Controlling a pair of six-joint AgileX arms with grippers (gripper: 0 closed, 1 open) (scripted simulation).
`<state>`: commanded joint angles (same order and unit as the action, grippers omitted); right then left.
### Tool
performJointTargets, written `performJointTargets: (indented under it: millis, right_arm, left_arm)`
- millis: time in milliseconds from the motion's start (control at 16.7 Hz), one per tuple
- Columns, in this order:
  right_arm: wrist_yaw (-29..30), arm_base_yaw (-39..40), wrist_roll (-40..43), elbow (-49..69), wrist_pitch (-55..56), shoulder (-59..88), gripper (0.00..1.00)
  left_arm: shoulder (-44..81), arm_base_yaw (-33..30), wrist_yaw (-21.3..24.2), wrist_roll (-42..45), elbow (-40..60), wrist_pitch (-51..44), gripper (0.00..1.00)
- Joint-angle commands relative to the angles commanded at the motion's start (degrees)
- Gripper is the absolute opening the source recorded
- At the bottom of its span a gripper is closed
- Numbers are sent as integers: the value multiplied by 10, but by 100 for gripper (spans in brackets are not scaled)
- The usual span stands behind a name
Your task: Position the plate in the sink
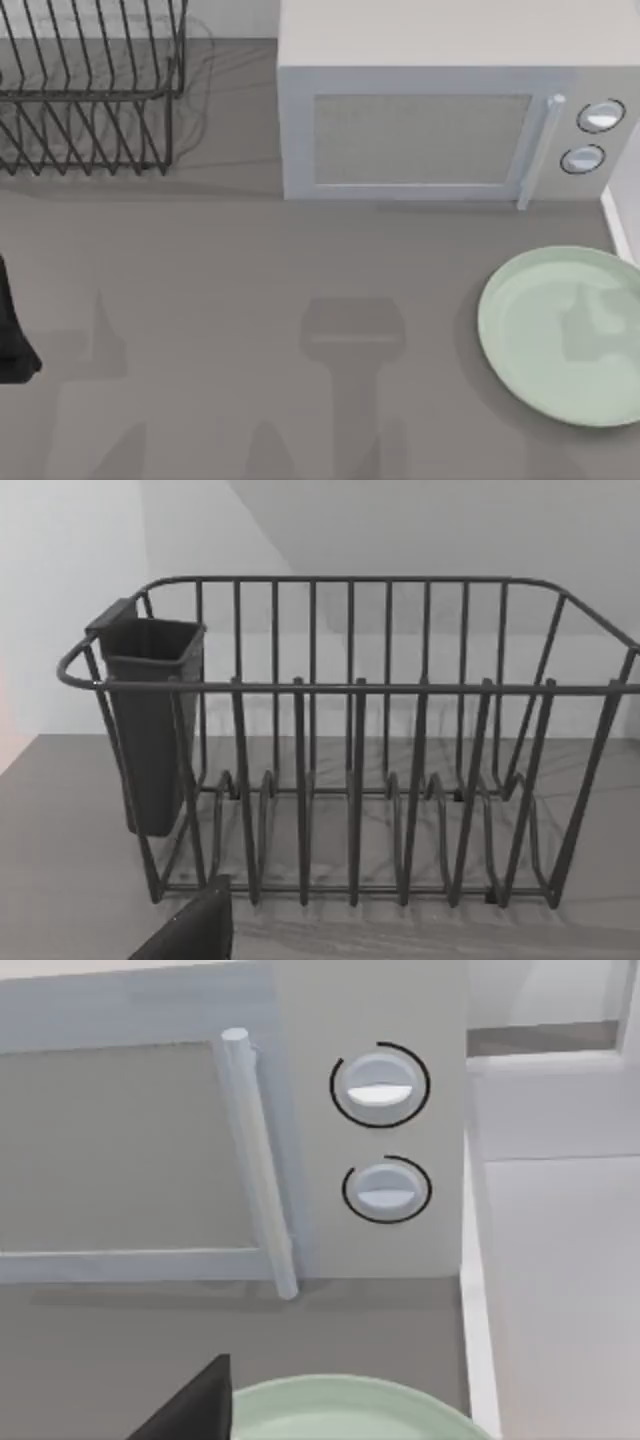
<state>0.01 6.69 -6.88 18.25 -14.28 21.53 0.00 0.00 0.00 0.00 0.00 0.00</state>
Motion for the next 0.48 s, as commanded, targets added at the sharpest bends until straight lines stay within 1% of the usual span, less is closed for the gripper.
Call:
performJointTargets:
  millis: [480]
  right_arm:
    - [0, 122, -126, 335, -261, 461, 100]
  left_arm:
    - [0, 0, 0, 0, 0, 0, 100]
